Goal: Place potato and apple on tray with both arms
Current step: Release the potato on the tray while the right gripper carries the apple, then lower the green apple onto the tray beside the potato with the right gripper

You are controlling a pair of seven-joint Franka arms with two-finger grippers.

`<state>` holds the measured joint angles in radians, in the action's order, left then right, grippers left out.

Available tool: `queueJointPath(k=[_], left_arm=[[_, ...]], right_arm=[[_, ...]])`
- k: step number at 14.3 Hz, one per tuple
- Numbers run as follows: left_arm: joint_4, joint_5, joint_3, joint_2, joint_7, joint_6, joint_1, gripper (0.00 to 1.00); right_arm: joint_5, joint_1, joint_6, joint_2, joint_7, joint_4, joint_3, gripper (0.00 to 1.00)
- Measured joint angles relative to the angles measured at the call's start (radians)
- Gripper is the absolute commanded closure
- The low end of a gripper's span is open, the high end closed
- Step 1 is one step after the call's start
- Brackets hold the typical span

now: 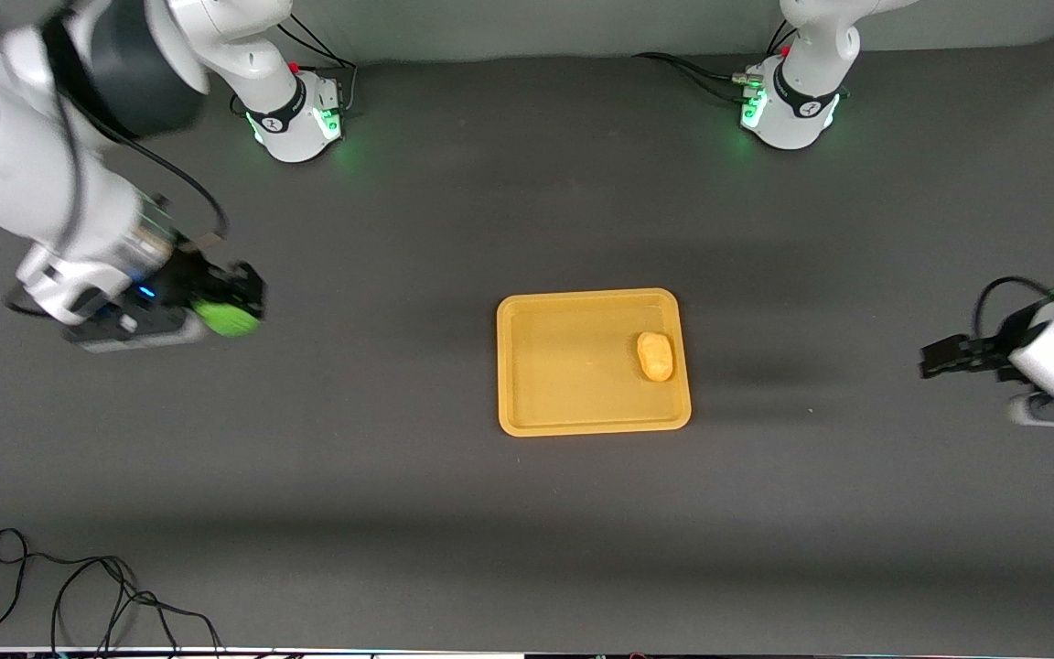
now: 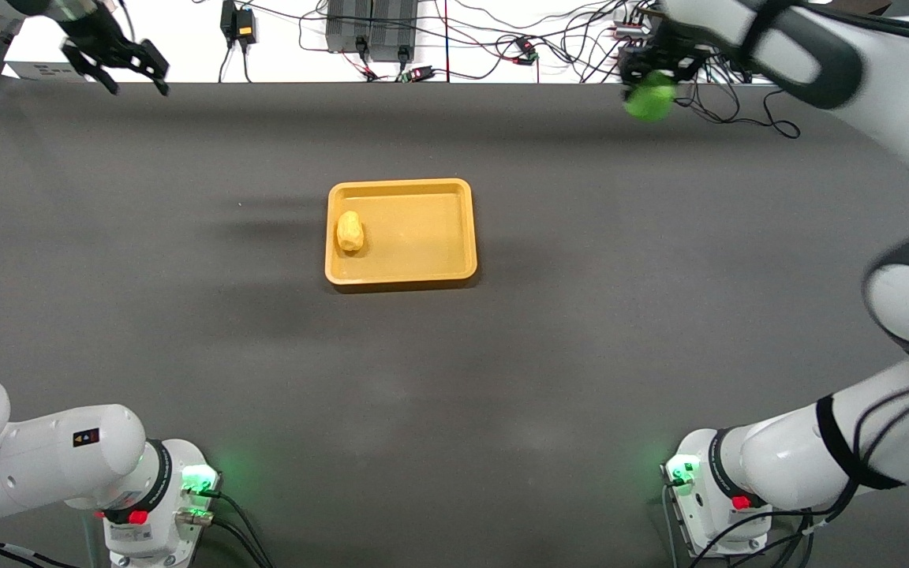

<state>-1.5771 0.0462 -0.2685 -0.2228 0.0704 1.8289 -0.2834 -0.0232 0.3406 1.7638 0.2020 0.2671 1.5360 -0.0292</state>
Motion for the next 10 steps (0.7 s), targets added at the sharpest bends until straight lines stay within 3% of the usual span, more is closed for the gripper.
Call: queueJointPath(k=[6,10], left_arm=[[-0.136,0.0,-0.002,0.265,0.051,-0.03,-0.015,0.0],[-0.176,0.001,-0.008,0.285,0.062,-0.031,-0.015,0.0]], right_arm=[[0.0,0.279,-0.017,0.336,0.461,-0.351,0.008,0.5],[0.001,0.454,0.008,0.505,0.681,-0.501,0.008,0.5]])
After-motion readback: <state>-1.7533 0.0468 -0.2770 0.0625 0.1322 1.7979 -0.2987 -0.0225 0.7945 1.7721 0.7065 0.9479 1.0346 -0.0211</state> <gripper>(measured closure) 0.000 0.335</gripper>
